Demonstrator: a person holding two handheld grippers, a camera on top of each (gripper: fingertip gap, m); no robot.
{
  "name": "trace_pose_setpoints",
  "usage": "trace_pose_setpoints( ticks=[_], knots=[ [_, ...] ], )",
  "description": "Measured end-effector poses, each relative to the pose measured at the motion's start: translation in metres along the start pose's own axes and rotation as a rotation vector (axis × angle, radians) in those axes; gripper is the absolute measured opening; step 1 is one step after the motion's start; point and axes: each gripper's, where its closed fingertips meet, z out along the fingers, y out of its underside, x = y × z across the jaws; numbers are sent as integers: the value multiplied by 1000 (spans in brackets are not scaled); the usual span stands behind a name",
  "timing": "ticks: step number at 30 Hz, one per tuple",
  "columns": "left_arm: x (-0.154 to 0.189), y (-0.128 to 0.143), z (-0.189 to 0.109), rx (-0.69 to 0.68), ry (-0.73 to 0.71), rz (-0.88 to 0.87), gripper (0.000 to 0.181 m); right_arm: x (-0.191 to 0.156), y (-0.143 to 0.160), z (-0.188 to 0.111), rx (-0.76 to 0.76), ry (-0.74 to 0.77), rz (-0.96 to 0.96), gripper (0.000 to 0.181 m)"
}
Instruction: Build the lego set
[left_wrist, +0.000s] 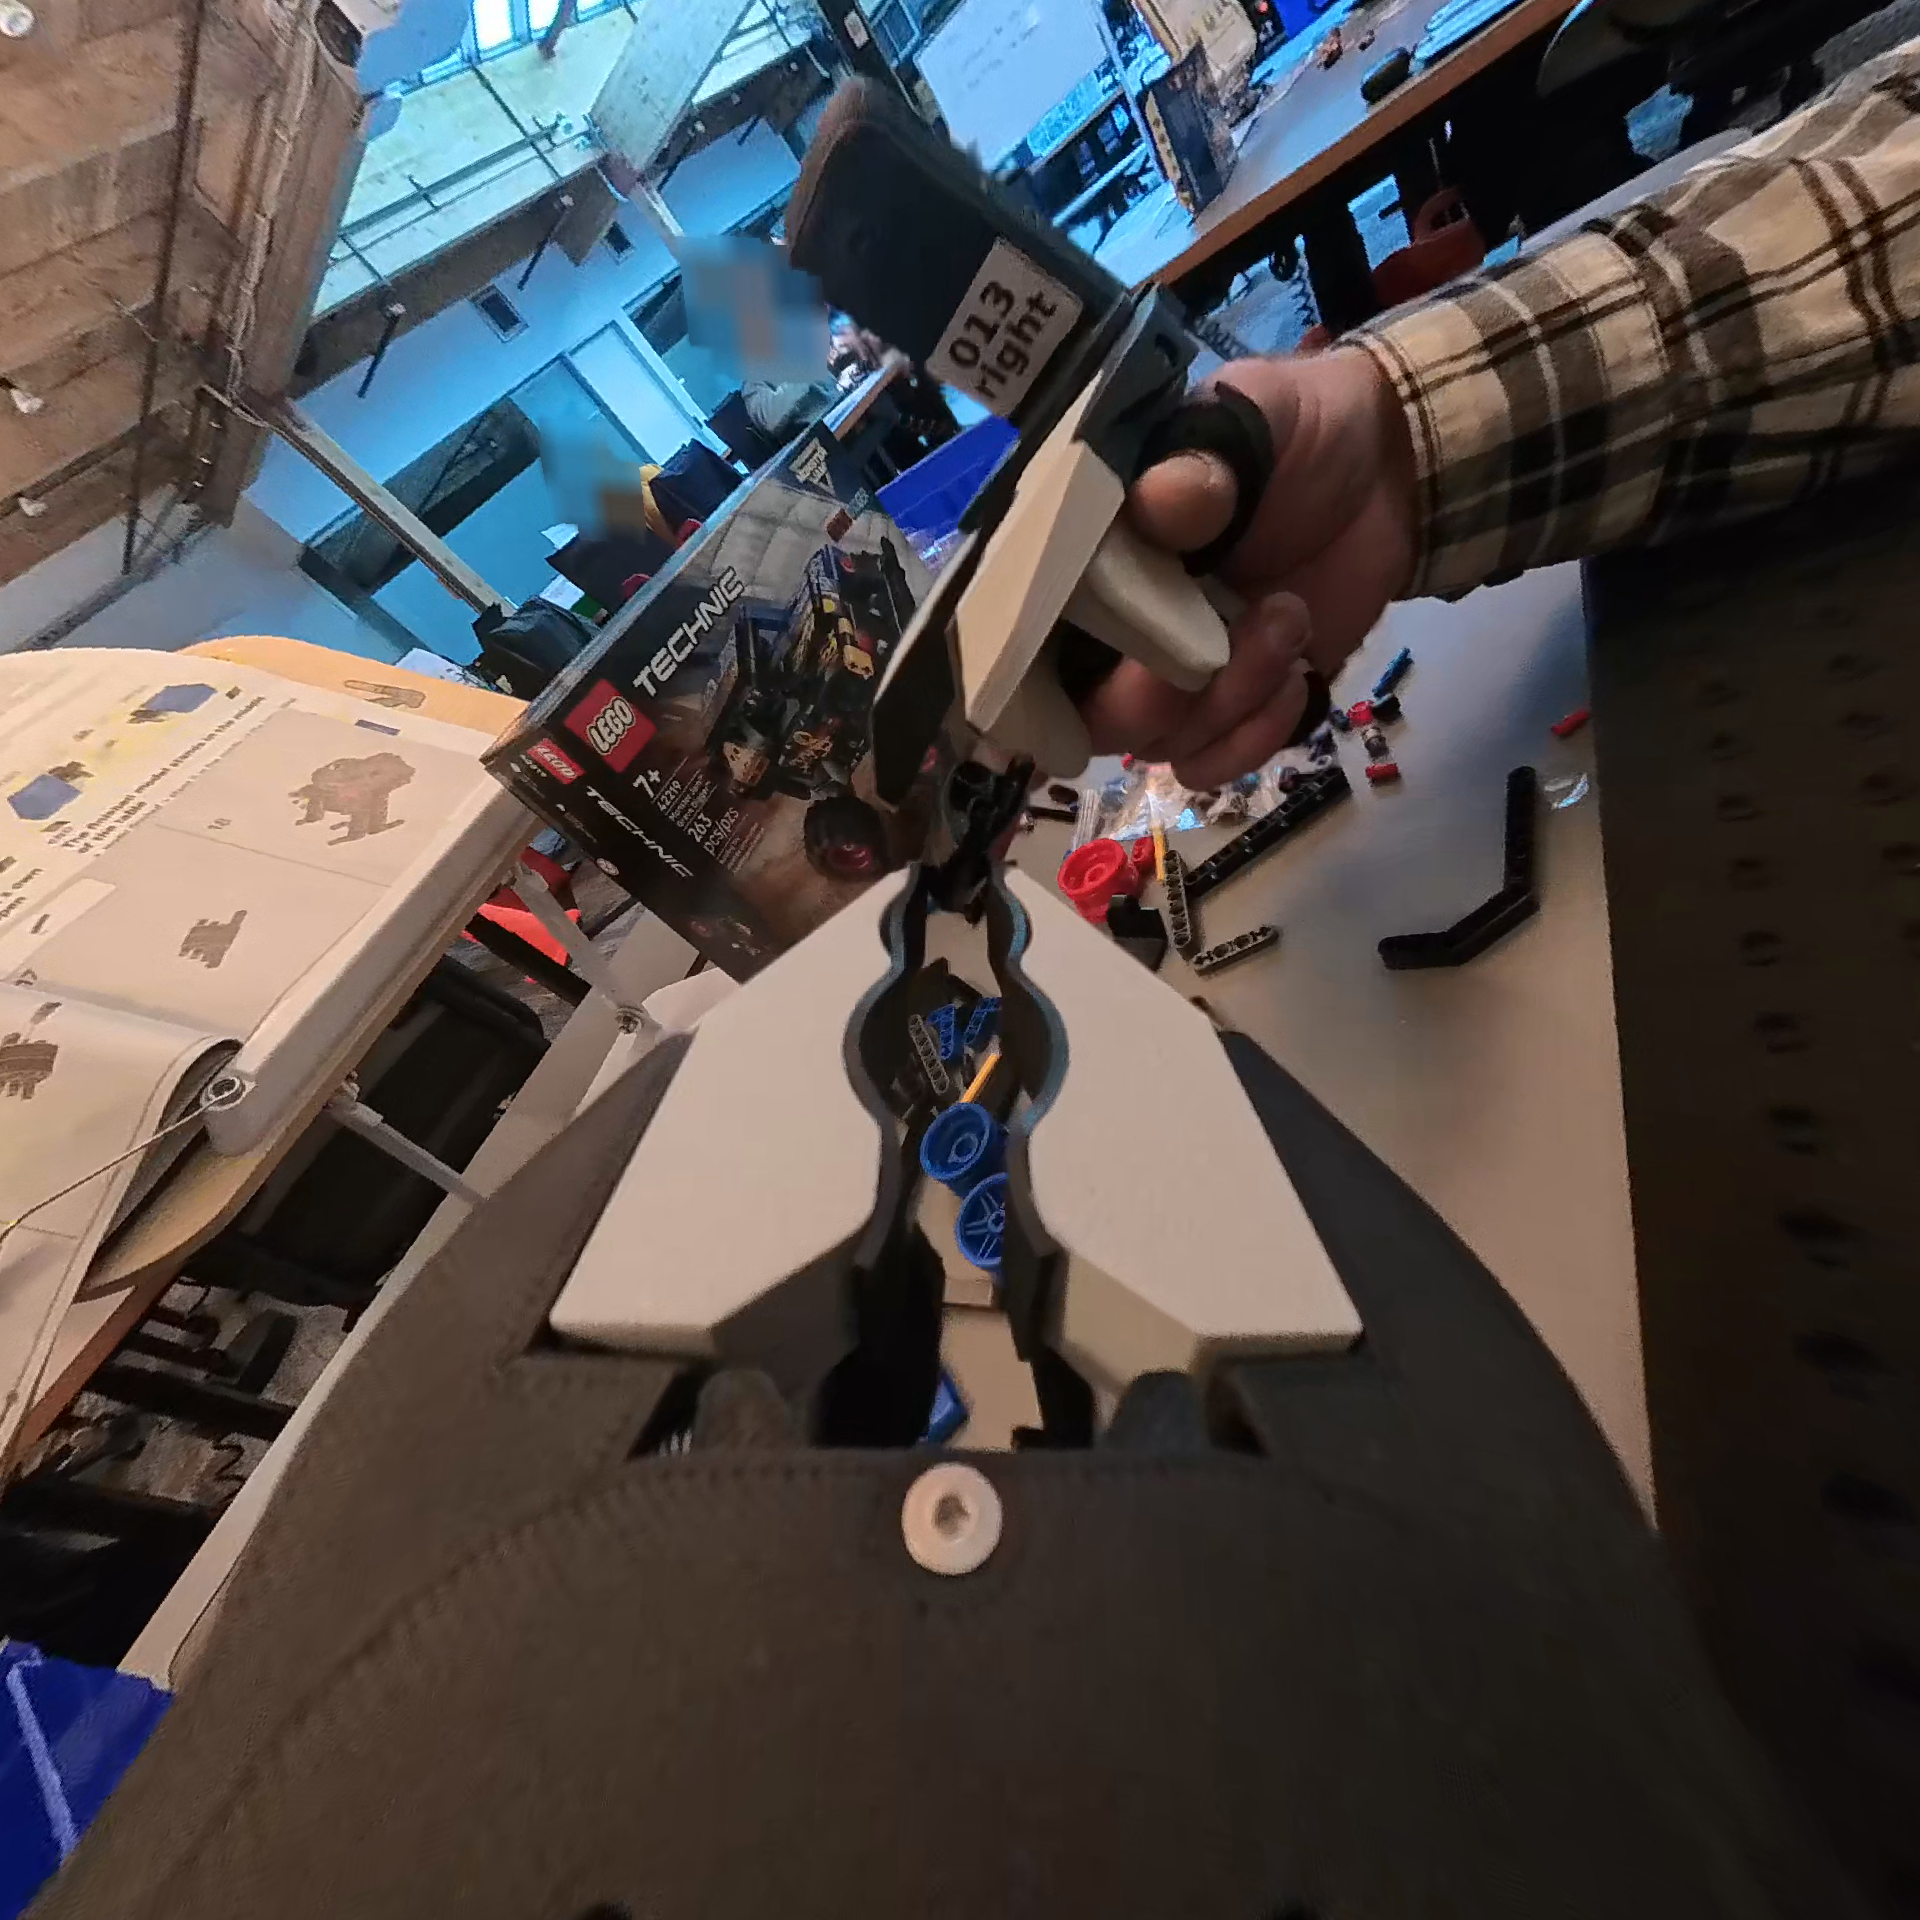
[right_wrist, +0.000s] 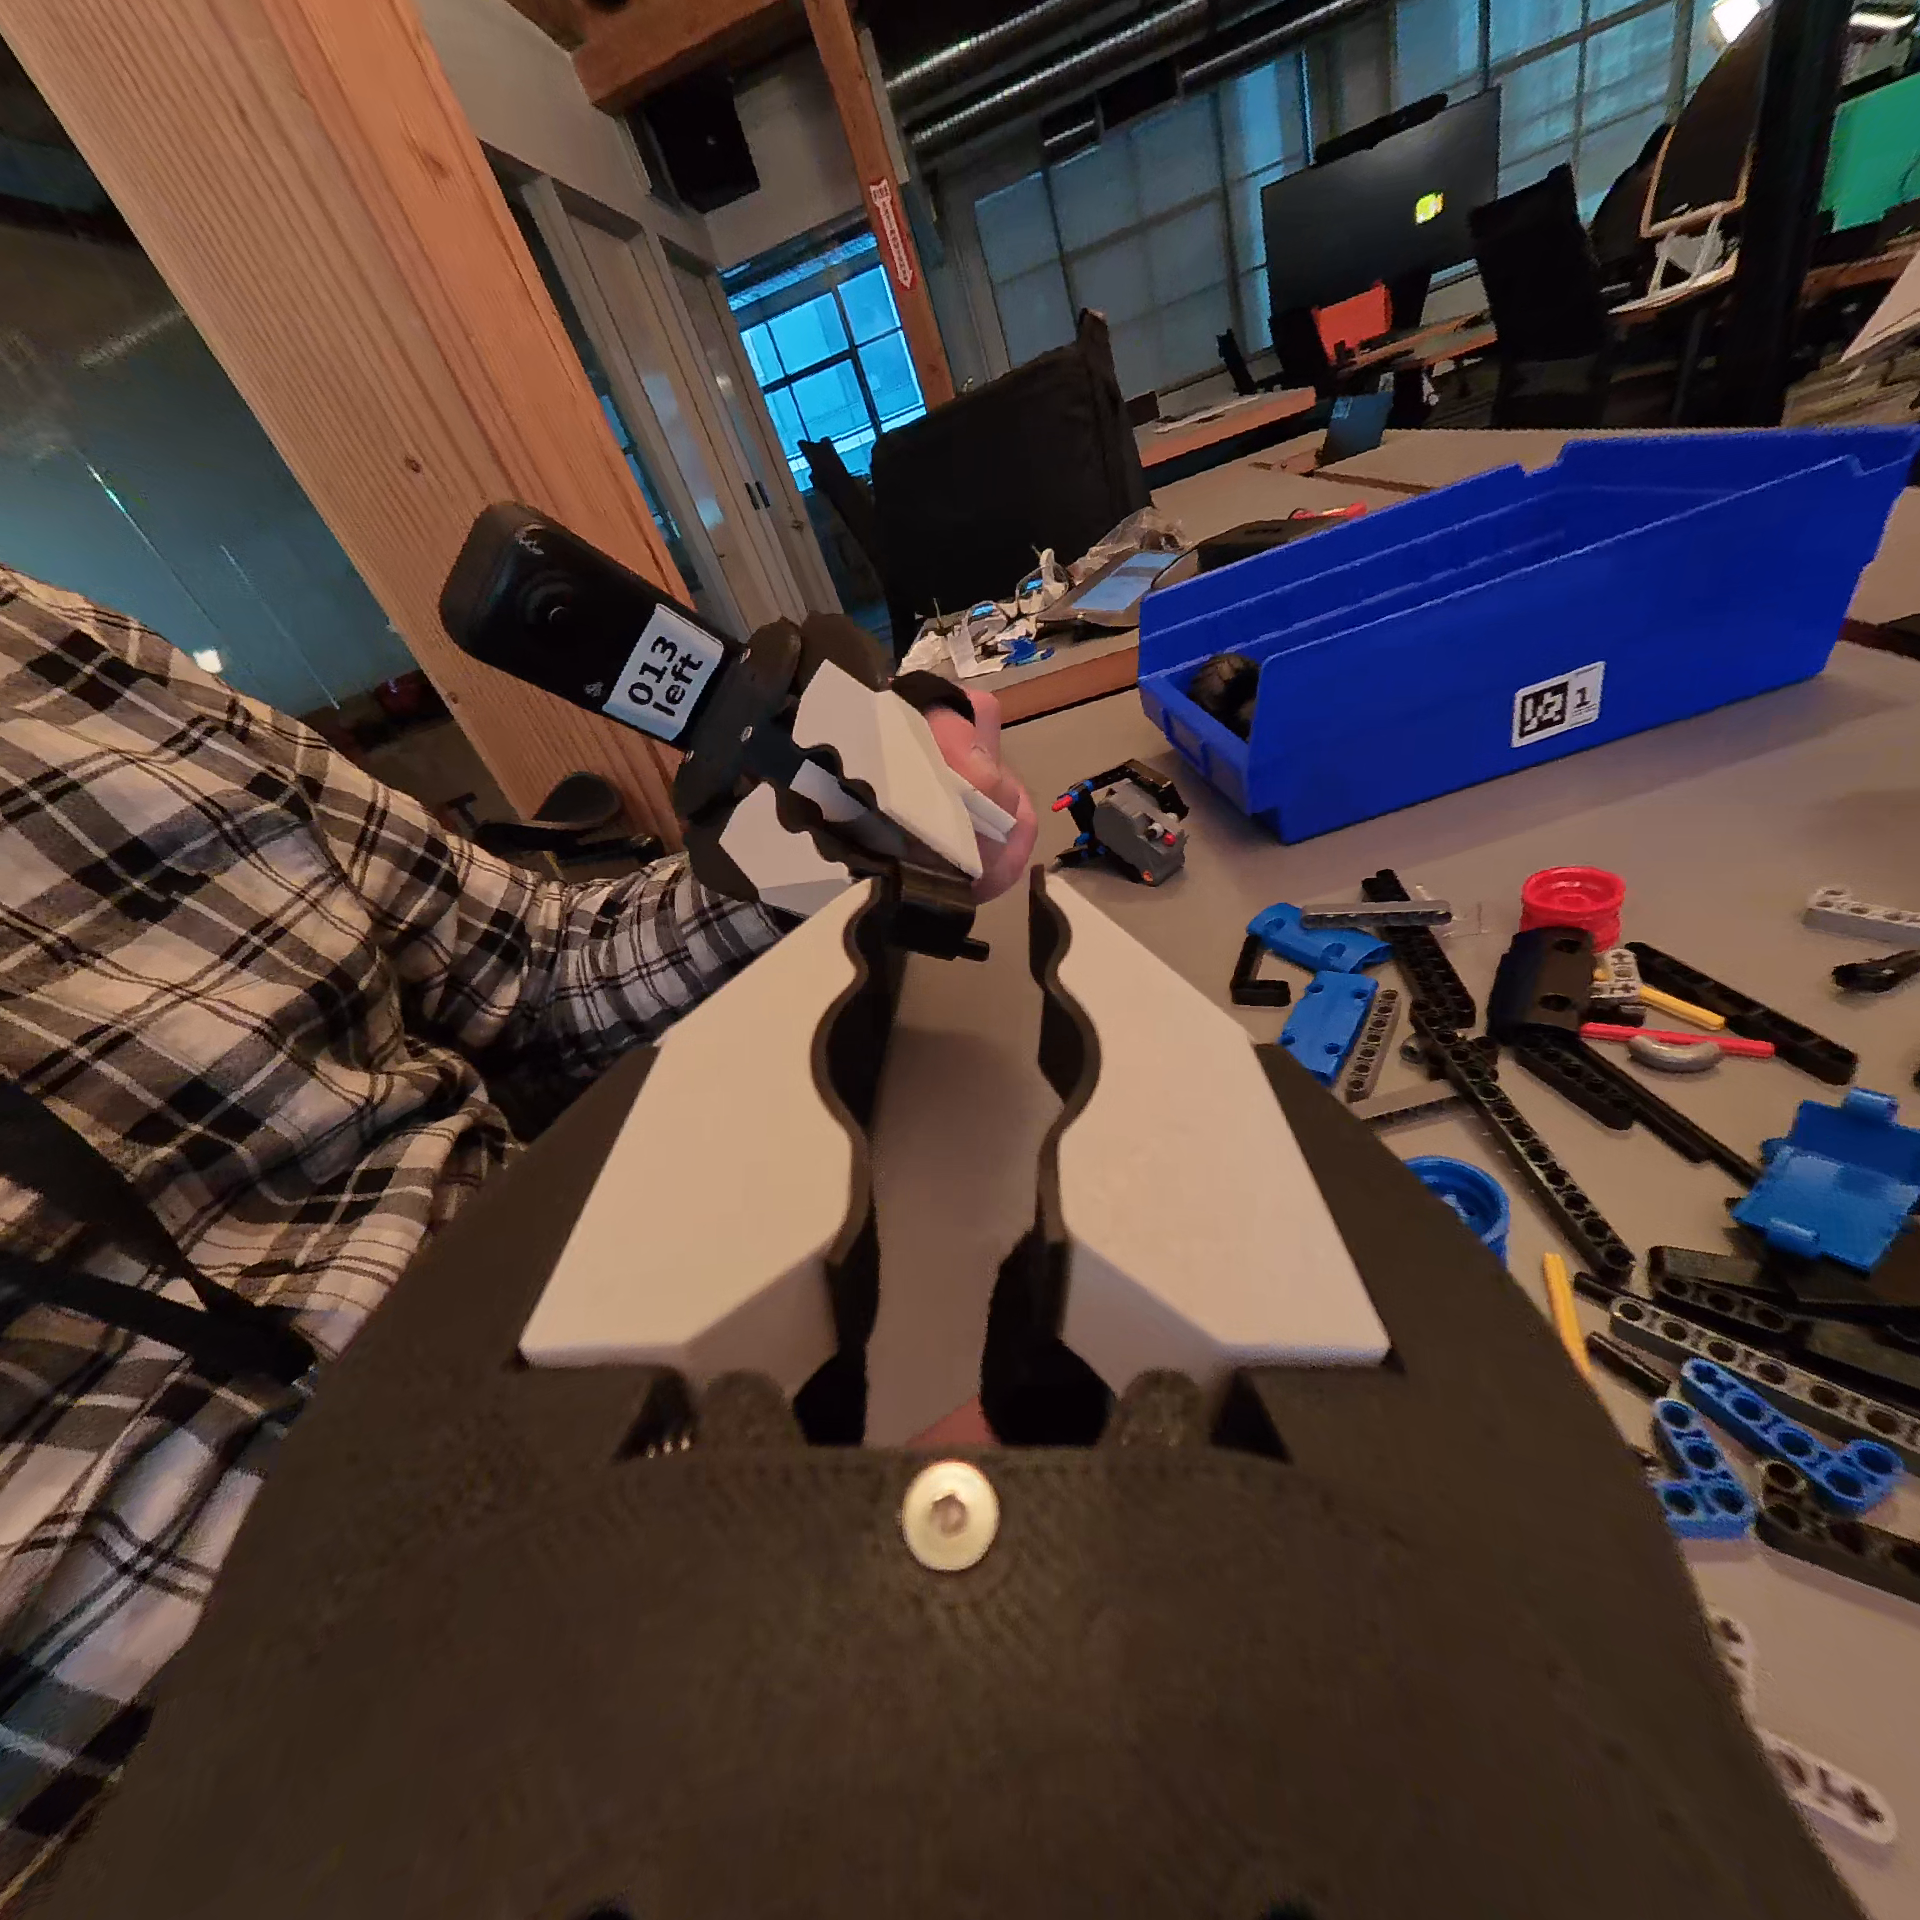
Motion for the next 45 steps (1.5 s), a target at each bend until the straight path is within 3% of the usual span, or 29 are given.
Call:
trace_pose_setpoints(
  ticks=[3,8,13,17,22,27,30,35,45],
  knots=[
    [0,3,-1,-28,26,-4,8,0,0,-5,-30,52,-110,28],
    [5,14,3,-173,131,40,8,-10,9,0,-170,168,-466,29],
    [9,22,10,-300,253,44,8,5,29,7,-361,325,-691,27],
    [6,28,17,-414,270,69,7,15,29,7,-404,415,-751,11],
    [5,20,23,-413,305,22,7,17,29,4,-409,427,-746,21],
    [3,23,28,-447,286,44,7,25,30,-2,-450,483,-775,12],
    [-5,16,32,-388,243,3,9,26,21,-6,-383,481,-704,12],
    [-20,8,31,-276,191,-123,21,19,-6,-19,-151,381,-486,12],
    [-23,27,37,-185,148,-244,20,13,-50,-64,254,117,-109,12]
  ],
)
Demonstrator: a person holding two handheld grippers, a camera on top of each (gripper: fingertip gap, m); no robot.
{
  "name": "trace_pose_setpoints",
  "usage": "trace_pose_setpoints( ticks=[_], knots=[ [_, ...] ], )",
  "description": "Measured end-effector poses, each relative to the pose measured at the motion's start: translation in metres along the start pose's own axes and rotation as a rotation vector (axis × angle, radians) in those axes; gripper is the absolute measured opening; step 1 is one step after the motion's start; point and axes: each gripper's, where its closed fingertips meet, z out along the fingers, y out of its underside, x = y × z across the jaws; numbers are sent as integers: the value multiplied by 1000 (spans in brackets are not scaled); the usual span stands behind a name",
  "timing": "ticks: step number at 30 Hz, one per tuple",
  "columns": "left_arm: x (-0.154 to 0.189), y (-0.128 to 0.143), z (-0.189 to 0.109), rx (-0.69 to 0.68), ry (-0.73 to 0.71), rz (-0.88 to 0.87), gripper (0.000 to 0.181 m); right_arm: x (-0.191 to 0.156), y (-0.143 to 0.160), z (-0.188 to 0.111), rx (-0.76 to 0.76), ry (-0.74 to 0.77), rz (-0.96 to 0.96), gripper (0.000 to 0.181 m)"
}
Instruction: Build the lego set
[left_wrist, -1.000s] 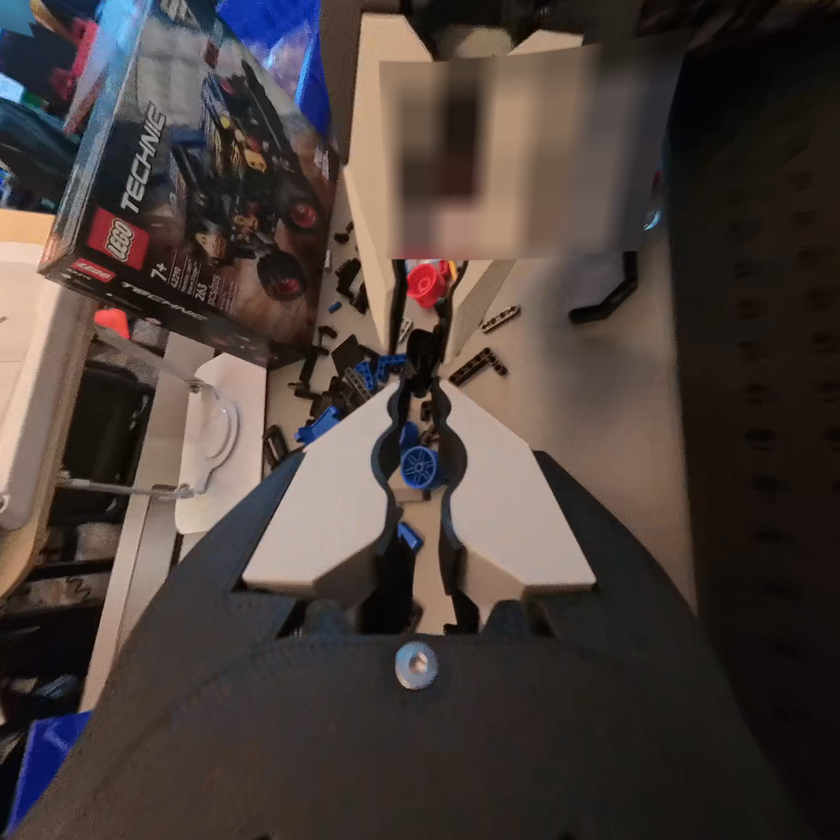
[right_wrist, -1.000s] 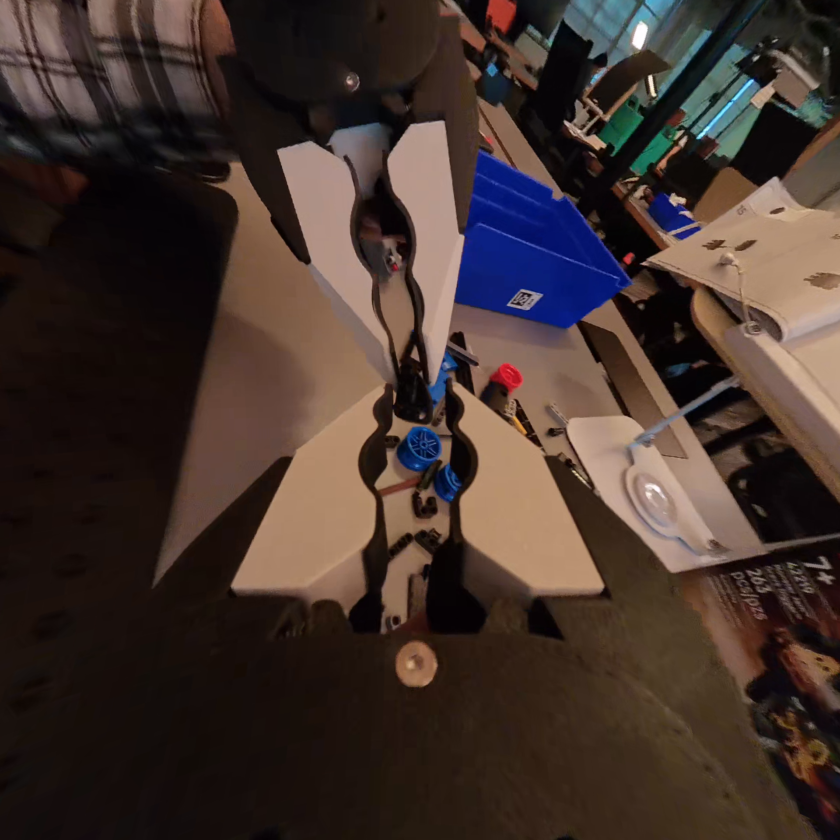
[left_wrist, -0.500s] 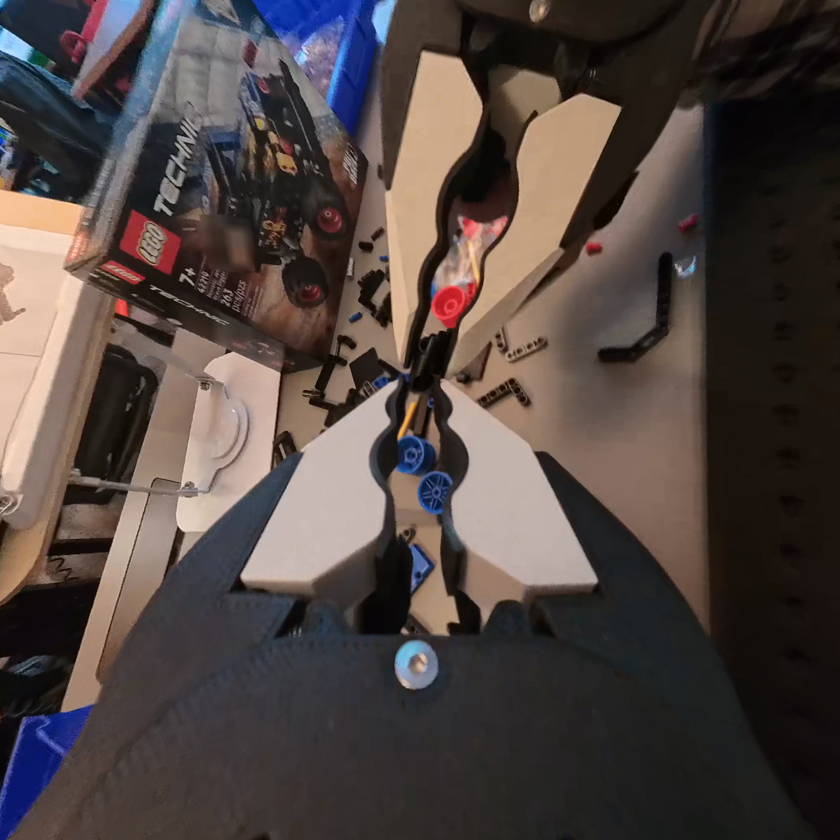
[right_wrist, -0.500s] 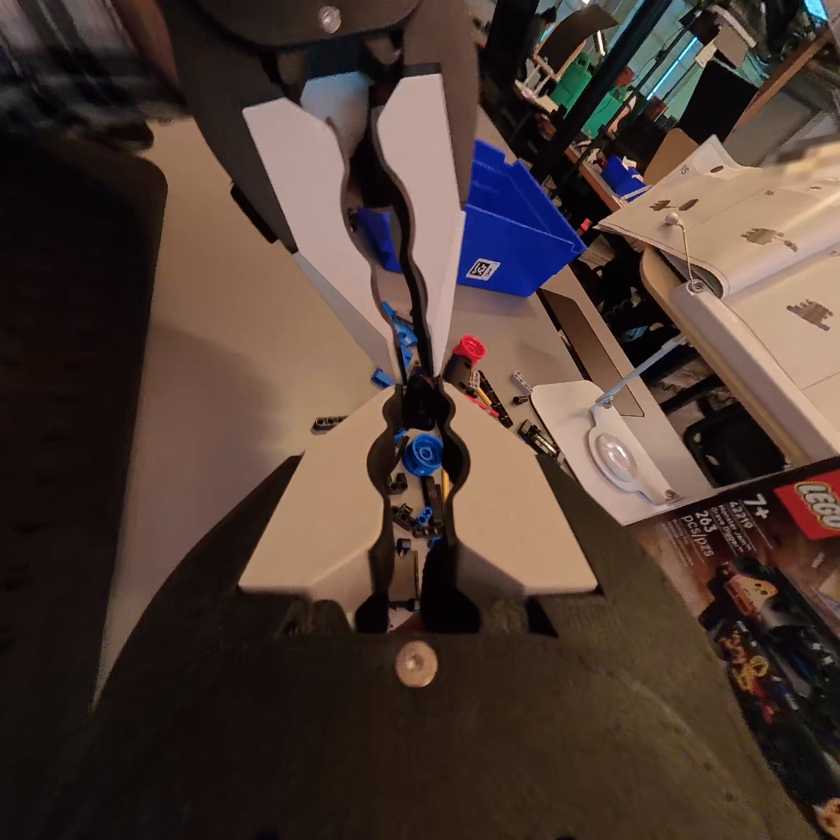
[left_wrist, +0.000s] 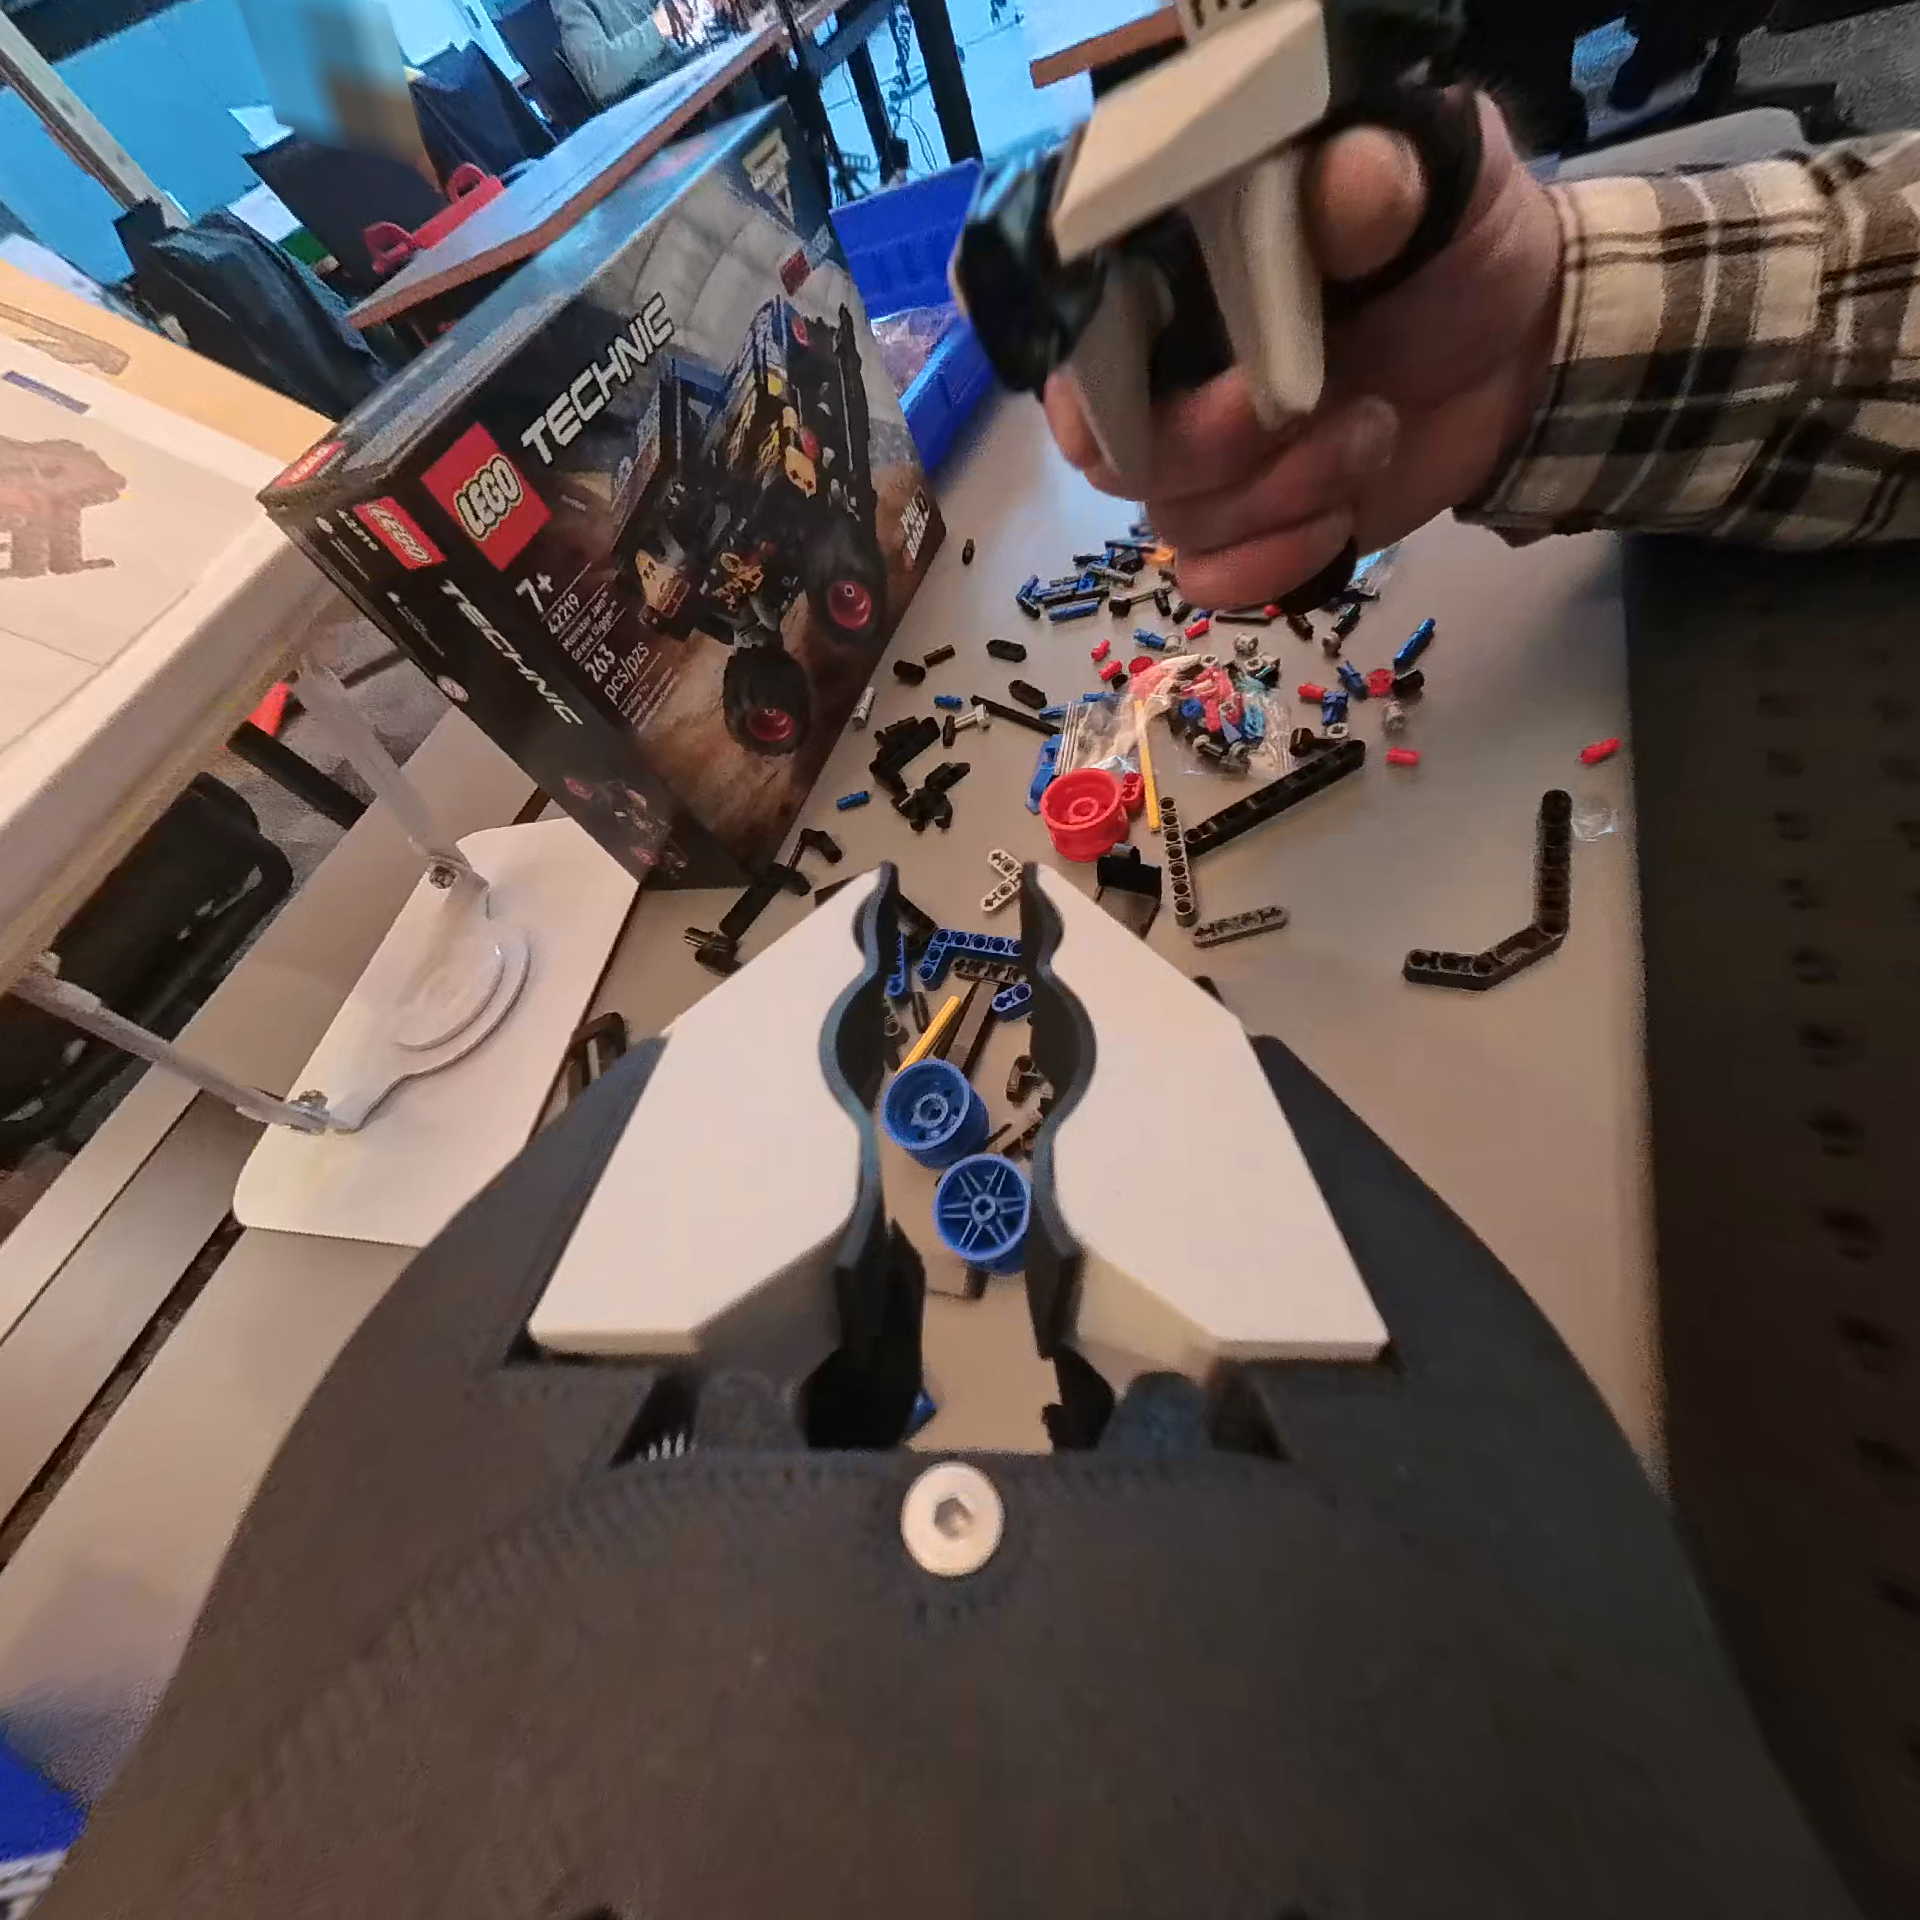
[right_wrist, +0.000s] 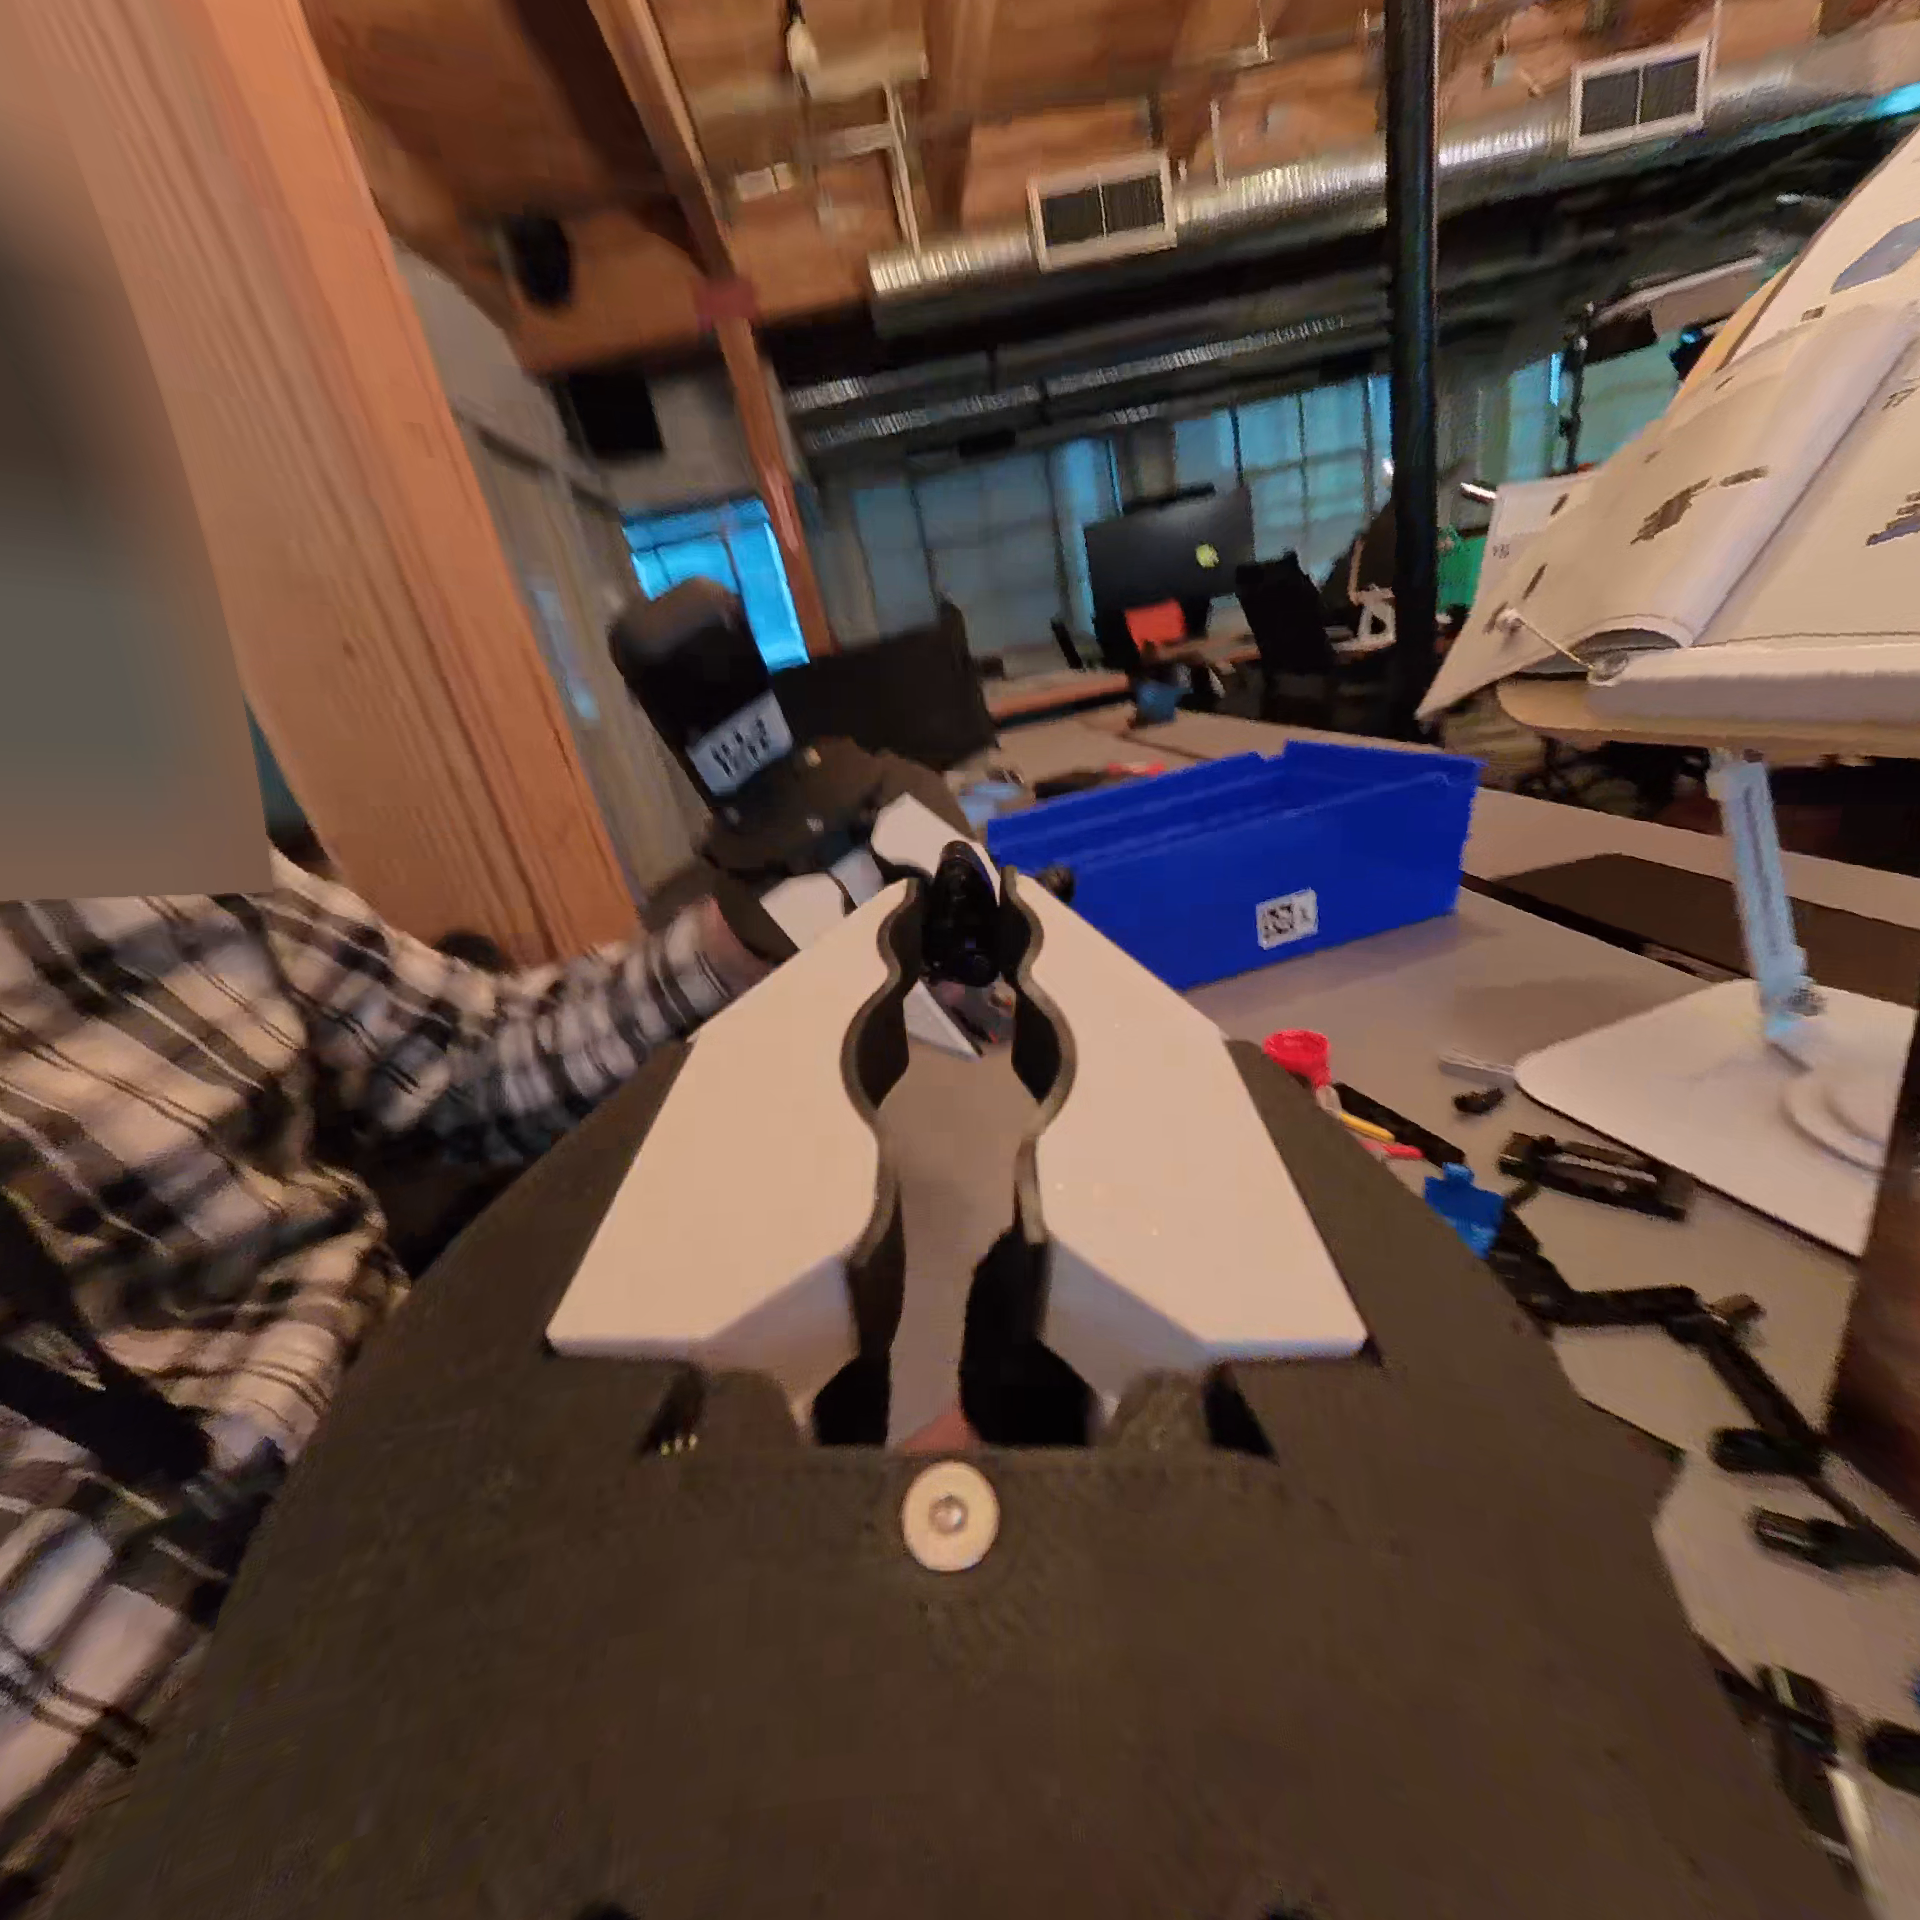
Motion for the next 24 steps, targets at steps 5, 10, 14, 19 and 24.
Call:
trace_pose_setpoints(
  ticks=[5,10,14,19,24],
  knots=[
    [2,10,5,-17,1,20,19,4,-11,-12,90,-64,98,11],
    [3,23,1,-67,31,29,14,2,-13,-16,61,-39,50,12],
    [11,43,8,-160,78,55,14,5,-11,-27,23,2,8,12],
    [20,59,23,-245,124,102,13,12,-10,-41,5,52,-9,12],
    [32,47,38,-228,171,123,14,11,-16,-59,9,75,-15,12]
  ],
)
